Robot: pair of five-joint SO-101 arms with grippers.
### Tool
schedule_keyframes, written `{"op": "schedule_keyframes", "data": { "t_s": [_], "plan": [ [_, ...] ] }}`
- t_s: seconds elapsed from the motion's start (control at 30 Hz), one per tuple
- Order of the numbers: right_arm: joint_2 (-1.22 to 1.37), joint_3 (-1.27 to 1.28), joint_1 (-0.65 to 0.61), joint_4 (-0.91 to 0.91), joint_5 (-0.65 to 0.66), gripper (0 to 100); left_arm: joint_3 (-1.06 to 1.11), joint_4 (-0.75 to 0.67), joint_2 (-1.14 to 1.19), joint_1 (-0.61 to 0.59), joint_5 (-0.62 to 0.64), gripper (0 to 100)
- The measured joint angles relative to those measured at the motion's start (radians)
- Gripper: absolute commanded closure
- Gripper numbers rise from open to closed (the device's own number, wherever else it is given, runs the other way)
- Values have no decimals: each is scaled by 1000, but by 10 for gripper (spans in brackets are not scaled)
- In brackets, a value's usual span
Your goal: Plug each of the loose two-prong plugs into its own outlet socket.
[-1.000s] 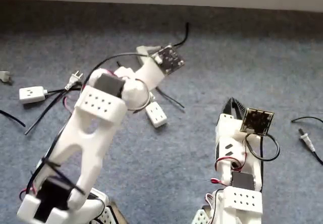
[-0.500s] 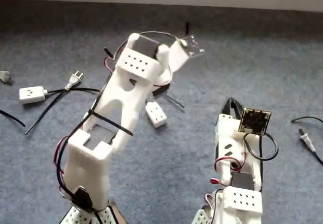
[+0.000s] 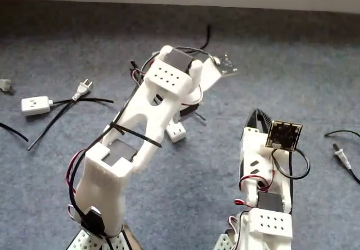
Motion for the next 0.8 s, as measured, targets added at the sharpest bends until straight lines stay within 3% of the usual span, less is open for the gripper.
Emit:
{"op": "schedule_keyframes", "data": {
  "t_s": [0.8],
  "plan": [
    [0, 0, 0, 0, 0, 991, 77, 2, 3, -6, 5, 993]
  ]
}}
